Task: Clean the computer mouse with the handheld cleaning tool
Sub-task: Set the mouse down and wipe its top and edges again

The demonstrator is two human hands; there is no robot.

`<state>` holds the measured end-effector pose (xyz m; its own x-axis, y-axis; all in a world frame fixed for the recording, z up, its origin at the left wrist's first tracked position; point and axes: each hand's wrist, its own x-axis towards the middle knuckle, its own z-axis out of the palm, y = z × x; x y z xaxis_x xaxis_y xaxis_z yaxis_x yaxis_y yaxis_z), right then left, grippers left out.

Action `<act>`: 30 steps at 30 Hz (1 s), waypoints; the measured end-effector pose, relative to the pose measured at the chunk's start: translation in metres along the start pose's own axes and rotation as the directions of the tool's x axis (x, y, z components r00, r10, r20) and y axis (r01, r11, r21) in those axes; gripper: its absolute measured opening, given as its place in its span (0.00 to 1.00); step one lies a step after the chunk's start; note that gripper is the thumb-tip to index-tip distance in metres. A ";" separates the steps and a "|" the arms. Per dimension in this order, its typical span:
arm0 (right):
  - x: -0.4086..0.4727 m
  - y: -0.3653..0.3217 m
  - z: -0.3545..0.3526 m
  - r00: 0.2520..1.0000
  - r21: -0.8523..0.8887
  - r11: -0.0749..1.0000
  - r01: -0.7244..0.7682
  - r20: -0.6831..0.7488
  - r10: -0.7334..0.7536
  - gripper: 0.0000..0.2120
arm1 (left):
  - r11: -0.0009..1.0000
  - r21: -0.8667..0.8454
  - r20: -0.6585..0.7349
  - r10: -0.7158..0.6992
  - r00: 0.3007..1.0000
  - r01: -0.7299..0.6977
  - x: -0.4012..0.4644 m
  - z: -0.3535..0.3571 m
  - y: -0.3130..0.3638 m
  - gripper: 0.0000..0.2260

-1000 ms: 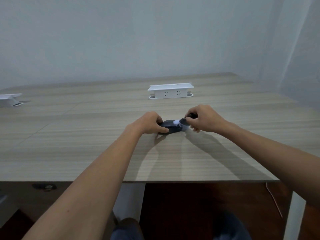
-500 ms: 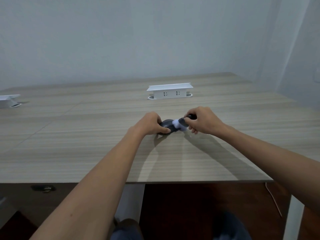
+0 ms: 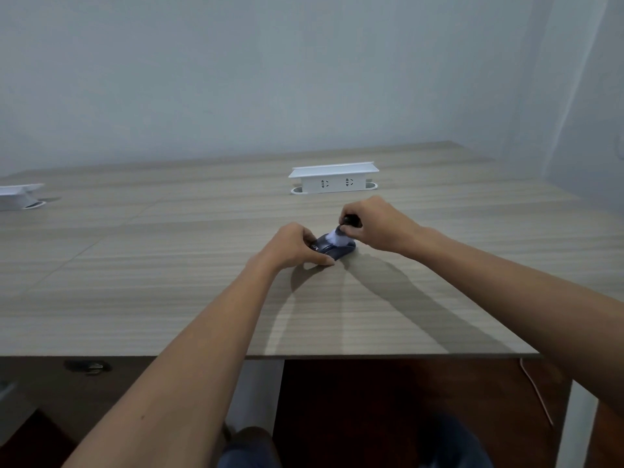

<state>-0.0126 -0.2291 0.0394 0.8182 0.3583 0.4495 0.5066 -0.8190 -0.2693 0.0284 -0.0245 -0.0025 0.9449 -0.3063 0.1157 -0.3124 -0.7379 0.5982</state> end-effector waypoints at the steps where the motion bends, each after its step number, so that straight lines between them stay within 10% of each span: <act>1: 0.002 -0.004 0.001 1.000 0.004 1.000 0.023 0.008 -0.023 0.06 | 1.000 -0.005 0.005 -0.006 1.000 0.006 0.000 0.000 0.001 0.23; 13: 0.006 0.002 -0.001 0.991 -0.212 0.977 0.031 0.133 -0.002 0.07 | 1.000 -0.011 0.004 -0.011 1.000 0.011 -0.002 0.000 0.002 0.21; 30: -0.004 0.019 0.003 0.997 -0.050 0.996 -0.071 0.025 0.072 0.06 | 0.999 -0.044 0.025 -0.022 0.999 0.023 -0.001 0.001 0.004 0.18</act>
<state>-0.0051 -0.2442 0.0300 0.8591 0.3097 0.4074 0.4333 -0.8638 -0.2572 0.0264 -0.0273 -0.0011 0.9488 -0.3048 0.0828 -0.2860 -0.7178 0.6348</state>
